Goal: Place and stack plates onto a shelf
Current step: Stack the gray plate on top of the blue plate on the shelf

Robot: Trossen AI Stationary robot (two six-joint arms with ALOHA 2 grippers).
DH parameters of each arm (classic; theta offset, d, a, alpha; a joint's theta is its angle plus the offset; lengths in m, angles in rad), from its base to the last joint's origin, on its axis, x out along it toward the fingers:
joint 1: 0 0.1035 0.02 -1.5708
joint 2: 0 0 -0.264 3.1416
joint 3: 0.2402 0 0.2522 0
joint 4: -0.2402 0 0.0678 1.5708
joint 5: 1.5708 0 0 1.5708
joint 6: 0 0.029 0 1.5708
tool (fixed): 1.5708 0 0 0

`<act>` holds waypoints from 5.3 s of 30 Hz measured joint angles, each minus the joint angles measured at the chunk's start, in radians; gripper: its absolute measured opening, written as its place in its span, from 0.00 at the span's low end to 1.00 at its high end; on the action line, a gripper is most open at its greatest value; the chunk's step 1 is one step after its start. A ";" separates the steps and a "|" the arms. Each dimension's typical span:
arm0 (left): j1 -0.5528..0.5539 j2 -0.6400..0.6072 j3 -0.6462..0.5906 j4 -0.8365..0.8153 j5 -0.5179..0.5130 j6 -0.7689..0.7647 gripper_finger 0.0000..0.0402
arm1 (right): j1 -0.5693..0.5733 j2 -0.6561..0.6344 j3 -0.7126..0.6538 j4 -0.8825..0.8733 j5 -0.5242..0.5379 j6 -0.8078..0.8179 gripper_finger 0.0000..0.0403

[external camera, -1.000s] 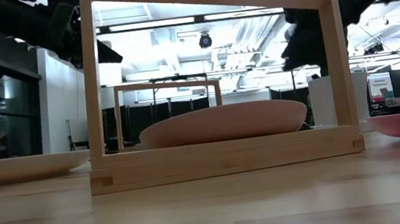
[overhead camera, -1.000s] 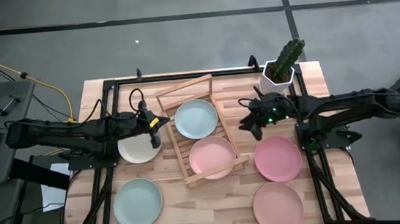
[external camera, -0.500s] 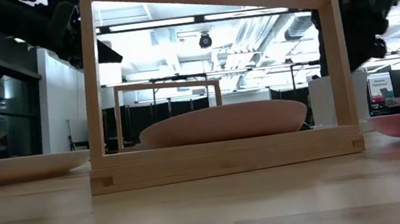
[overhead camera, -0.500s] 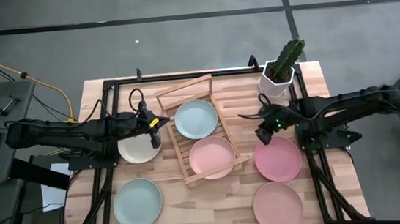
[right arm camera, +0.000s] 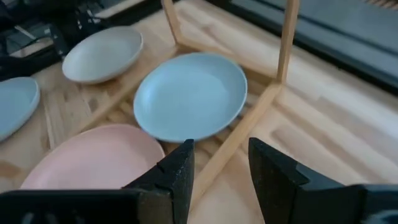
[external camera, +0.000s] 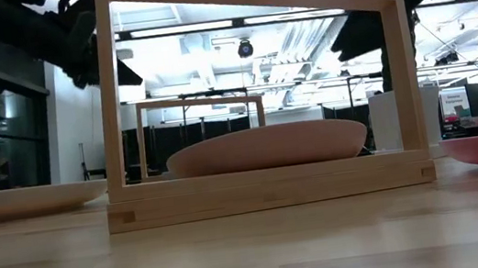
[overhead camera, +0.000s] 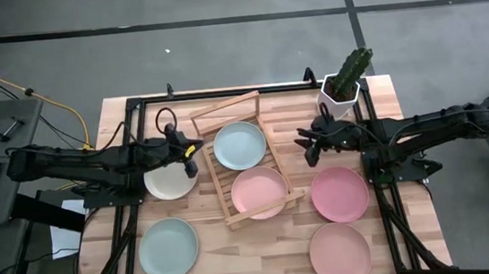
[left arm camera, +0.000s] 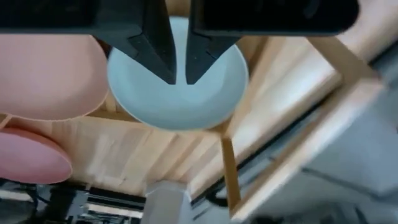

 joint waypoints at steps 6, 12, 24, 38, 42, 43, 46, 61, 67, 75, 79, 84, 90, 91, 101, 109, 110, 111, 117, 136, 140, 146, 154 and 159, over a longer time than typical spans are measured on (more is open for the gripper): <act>-0.118 0.000 0.005 -0.103 0.051 -0.139 0.21 | 0.000 0.000 0.000 0.020 0.088 -0.037 0.33; -0.310 0.018 0.065 -0.263 0.044 -0.332 0.31 | 0.000 0.001 0.000 0.019 0.113 -0.033 0.33; -0.489 0.242 0.071 -0.418 -0.114 -0.686 0.34 | 0.000 0.001 -0.044 0.091 0.115 -0.022 0.33; -0.406 0.509 0.239 -0.603 -0.084 -0.718 0.34 | -0.001 0.001 -0.044 0.091 0.112 -0.025 0.33; -0.406 0.582 0.279 -0.627 -0.076 -0.724 0.34 | -0.001 0.001 -0.044 0.090 0.112 -0.025 0.33; -0.406 0.598 0.286 -0.637 -0.077 -0.726 0.34 | -0.001 0.001 -0.044 0.088 0.112 -0.025 0.33; -0.406 0.637 0.293 -0.682 -0.079 -0.764 0.34 | -0.001 0.001 -0.044 0.086 0.112 -0.023 0.33; -0.406 0.698 0.293 -0.765 -0.121 -0.848 0.34 | -0.001 0.002 -0.044 0.086 0.112 -0.022 0.33; -0.405 0.699 0.293 -0.765 -0.125 -0.867 0.34 | -0.001 0.002 -0.044 0.086 0.113 -0.022 0.33; -0.404 0.700 0.293 -0.768 -0.117 -0.873 0.34 | -0.001 0.002 -0.044 0.086 0.114 -0.022 0.33; -0.404 0.707 0.293 -0.768 -0.117 -0.873 0.31 | -0.001 0.002 -0.044 0.086 0.115 -0.022 0.33; -0.404 0.745 0.292 -0.768 -0.103 -0.875 0.25 | -0.001 0.002 -0.044 0.086 0.115 -0.021 0.33; -0.404 0.794 0.293 -0.768 -0.097 -0.867 0.20 | -0.001 0.002 -0.044 0.086 0.114 -0.022 0.33; -0.405 0.795 0.294 -0.768 -0.100 -0.855 0.20 | -0.001 0.002 -0.044 0.086 0.114 -0.022 0.33; -0.442 0.724 0.375 -0.924 -0.127 -0.784 0.02 | -0.001 0.002 -0.044 0.086 0.113 -0.021 0.33; -0.554 0.653 0.500 -0.955 -0.309 -0.578 0.01 | -0.001 0.002 -0.045 0.086 0.112 -0.022 0.33; -0.564 0.649 0.504 -0.942 -0.343 -0.527 0.01 | -0.001 0.002 -0.045 0.086 0.112 -0.022 0.33; -0.573 0.646 0.505 -0.924 -0.376 -0.467 0.01 | -0.001 0.002 -0.044 0.086 0.112 -0.022 0.33; -0.553 0.646 0.488 -0.744 -0.471 -0.099 0.01 | -0.001 0.002 -0.045 0.085 0.111 -0.022 0.33; -0.189 0.647 0.259 -0.024 0.001 0.604 0.01 | -0.001 0.002 -0.045 0.086 0.104 -0.025 0.33; -0.148 0.646 0.259 0.012 0.042 0.635 0.01 | -0.001 0.002 -0.045 0.085 0.104 -0.025 0.33; -0.123 0.646 0.259 0.042 0.147 0.657 0.01 | -0.001 0.002 -0.045 0.086 0.104 -0.025 0.33; -0.094 0.646 0.259 0.055 0.134 0.658 0.09 | -0.001 0.002 -0.045 0.086 0.104 -0.025 0.33; -0.084 0.646 0.259 0.058 0.133 0.666 0.18 | -0.001 0.002 -0.045 0.086 0.104 -0.025 0.33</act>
